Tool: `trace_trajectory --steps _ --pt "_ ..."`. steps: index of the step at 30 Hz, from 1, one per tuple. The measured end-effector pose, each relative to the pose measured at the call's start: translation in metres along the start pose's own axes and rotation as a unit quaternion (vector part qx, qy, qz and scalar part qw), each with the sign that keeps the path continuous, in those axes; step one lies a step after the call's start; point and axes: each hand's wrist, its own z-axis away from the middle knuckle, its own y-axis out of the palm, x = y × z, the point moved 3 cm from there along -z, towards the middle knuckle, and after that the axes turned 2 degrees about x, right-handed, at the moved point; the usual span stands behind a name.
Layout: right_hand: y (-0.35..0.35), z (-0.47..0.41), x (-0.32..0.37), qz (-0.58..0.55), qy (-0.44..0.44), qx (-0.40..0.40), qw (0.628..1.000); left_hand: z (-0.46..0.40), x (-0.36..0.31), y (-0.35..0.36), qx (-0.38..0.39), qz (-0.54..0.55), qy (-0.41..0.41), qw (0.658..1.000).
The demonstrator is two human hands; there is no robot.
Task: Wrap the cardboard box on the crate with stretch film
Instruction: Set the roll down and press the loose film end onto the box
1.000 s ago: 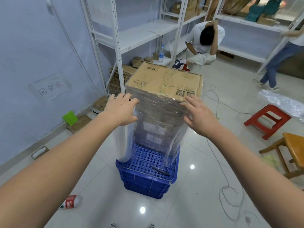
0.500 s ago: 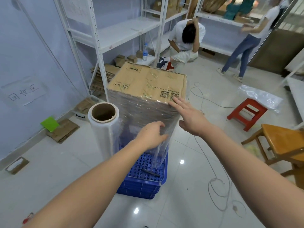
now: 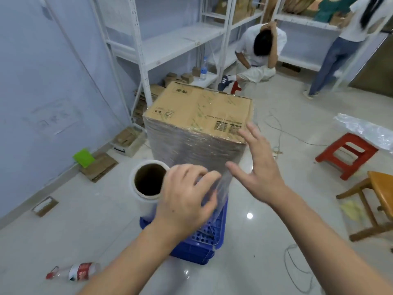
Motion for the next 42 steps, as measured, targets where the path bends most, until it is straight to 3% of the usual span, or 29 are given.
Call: trace_trajectory --steps 1,2,3,6,8,13,18,23,27,30,32,37,42 --pt "0.008 0.005 0.014 -0.018 -0.031 -0.004 0.999 0.014 0.012 -0.025 -0.043 -0.068 0.011 0.997" --pt "0.022 0.009 0.024 0.001 -0.062 0.020 0.998 0.025 0.025 -0.038 -0.015 -0.142 -0.011 0.990" --pt "0.038 0.012 0.029 0.039 -0.081 0.045 0.995 0.033 0.036 -0.039 0.068 -0.185 -0.050 0.979" --pt "0.063 -0.003 0.025 0.071 -0.069 0.082 0.992 0.023 0.037 -0.012 0.281 -0.171 -0.126 0.936" --pt "0.065 -0.008 0.023 0.050 -0.054 0.063 0.995 0.023 0.023 0.002 0.329 -0.137 -0.125 0.926" --pt "0.062 -0.001 0.025 0.007 -0.032 0.039 0.999 0.009 0.033 0.005 0.313 -0.092 -0.146 0.934" --pt "0.069 0.005 0.043 -0.103 0.003 0.153 0.983 -0.008 0.069 -0.006 0.313 -0.062 -0.197 0.927" --pt "0.105 0.000 0.062 -0.159 0.050 0.267 0.949 -0.028 0.106 -0.025 0.239 0.028 -0.261 0.935" --pt "0.125 -0.015 0.076 -0.233 0.083 0.241 0.938 -0.029 0.129 -0.039 0.190 0.120 -0.264 0.938" --pt "0.128 -0.029 0.081 -0.270 0.093 0.201 0.937 -0.017 0.139 -0.046 0.207 0.194 -0.218 0.934" --pt "0.129 -0.039 0.080 -0.287 0.094 0.191 0.934 -0.010 0.141 -0.045 0.221 0.202 -0.197 0.934" --pt "0.129 -0.060 0.082 -0.291 0.078 0.192 0.934 -0.015 0.152 -0.048 0.133 0.212 -0.213 0.945" --pt "0.129 -0.062 0.082 -0.267 0.079 0.195 0.940 -0.014 0.152 -0.044 0.117 0.231 -0.226 0.939"
